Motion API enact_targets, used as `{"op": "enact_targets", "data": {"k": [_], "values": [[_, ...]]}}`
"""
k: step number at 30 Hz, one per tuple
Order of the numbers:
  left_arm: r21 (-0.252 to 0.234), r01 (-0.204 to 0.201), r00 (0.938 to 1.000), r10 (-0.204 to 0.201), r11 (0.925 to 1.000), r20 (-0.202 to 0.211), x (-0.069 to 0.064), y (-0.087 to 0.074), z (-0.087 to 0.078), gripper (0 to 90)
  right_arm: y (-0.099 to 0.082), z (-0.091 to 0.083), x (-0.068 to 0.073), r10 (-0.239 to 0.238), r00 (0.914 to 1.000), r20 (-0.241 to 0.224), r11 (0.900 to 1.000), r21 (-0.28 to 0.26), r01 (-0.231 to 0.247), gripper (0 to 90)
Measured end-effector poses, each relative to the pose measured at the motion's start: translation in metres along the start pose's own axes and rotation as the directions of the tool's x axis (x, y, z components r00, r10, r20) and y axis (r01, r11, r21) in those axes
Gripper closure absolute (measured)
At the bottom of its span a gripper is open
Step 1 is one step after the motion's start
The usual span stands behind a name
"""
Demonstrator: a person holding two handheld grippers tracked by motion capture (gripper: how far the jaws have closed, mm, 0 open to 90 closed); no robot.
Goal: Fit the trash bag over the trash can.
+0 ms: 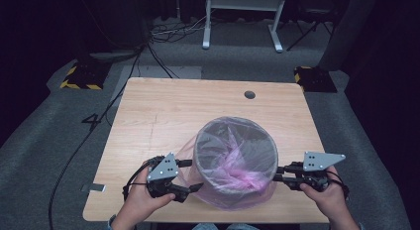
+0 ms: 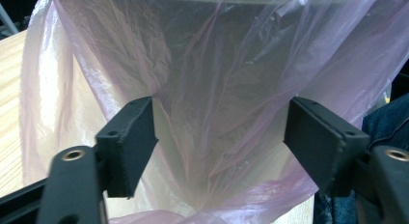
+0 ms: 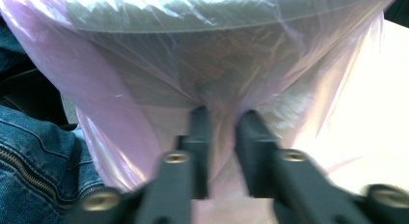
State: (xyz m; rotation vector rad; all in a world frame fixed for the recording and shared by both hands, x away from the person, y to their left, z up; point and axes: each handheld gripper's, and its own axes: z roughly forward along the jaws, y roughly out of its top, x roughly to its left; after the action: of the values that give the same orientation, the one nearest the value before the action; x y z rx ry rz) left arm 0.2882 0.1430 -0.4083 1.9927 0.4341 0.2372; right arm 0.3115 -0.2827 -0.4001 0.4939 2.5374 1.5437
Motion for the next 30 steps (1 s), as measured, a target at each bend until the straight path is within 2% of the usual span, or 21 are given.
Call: {"op": "enact_targets", "data": {"k": [2,4,11,14,17,19,21,23,25,26,27,30], "values": [[-0.011,-0.003,1.0,0.003,0.9999,0.0,0.0,0.001,-0.002,38.8,0.001,-0.003,0.001,-0.007,0.9998,0.021,1.0,0.0,0.007,90.0],[-0.019,0.0,1.0,0.001,0.9998,0.005,0.001,0.001,-0.004,52.9,0.001,-0.007,0.002,-0.007,0.9993,0.038,1.0,-0.001,0.007,90.0],[-0.007,0.013,0.9999,-0.013,0.9999,-0.011,0.002,0.001,-0.005,83.4,-0.006,-0.019,-0.005,0.039,0.9941,0.101,0.999,0.016,-0.041,90.0],[0.005,0.042,0.9991,-0.042,0.9991,-0.01,0.006,-0.003,-0.002,88.8,-0.017,-0.013,-0.008,0.068,0.9929,0.097,0.9955,0.059,-0.074,90.0],[0.026,0.051,0.9984,-0.05,0.9984,-0.027,0.009,-0.006,0.001,89.7,-0.029,-0.001,-0.012,0.076,0.9906,0.114,0.9858,0.141,-0.092,90.0],[0.023,0.05,0.9984,-0.05,0.9985,-0.029,0.009,-0.008,0.001,88.9,-0.035,0.001,-0.014,0.09,0.9898,0.111,0.9847,0.139,-0.105,90.0],[0.01,0.044,0.9984,-0.044,0.999,-0.036,0.009,-0.007,-0.001,88.0,-0.035,-0.004,-0.016,0.087,0.9907,0.105,0.9901,0.101,-0.097,88.1],[-0.004,0.041,0.998,-0.041,0.9992,-0.049,0.008,-0.004,-0.004,88.1,-0.031,-0.014,-0.017,0.1,0.9905,0.094,0.993,0.053,-0.106,61.2],[-0.015,0.035,0.9977,-0.036,0.9993,-0.058,0.008,-0.002,-0.007,88.8,-0.024,-0.022,-0.014,0.082,0.9905,0.11,0.9961,0.023,-0.085,43.1],[-0.018,0.031,0.9977,-0.032,0.9994,-0.06,0.008,0.0,-0.008,89.2,-0.021,-0.025,-0.012,0.066,0.9919,0.108,0.9977,0.009,-0.068,36.6],[-0.019,0.025,0.9976,-0.027,0.9995,-0.064,0.008,0.001,-0.008,89.4,-0.016,-0.028,-0.008,0.056,0.9948,0.086,0.9984,-0.009,-0.055,30.5],[-0.02,0.02,0.9974,-0.021,0.9996,-0.069,0.009,0.004,-0.008,89.5,-0.005,-0.024,-0.003,0.007,0.9983,0.058,0.9997,-0.022,-0.006,22.0]]}}
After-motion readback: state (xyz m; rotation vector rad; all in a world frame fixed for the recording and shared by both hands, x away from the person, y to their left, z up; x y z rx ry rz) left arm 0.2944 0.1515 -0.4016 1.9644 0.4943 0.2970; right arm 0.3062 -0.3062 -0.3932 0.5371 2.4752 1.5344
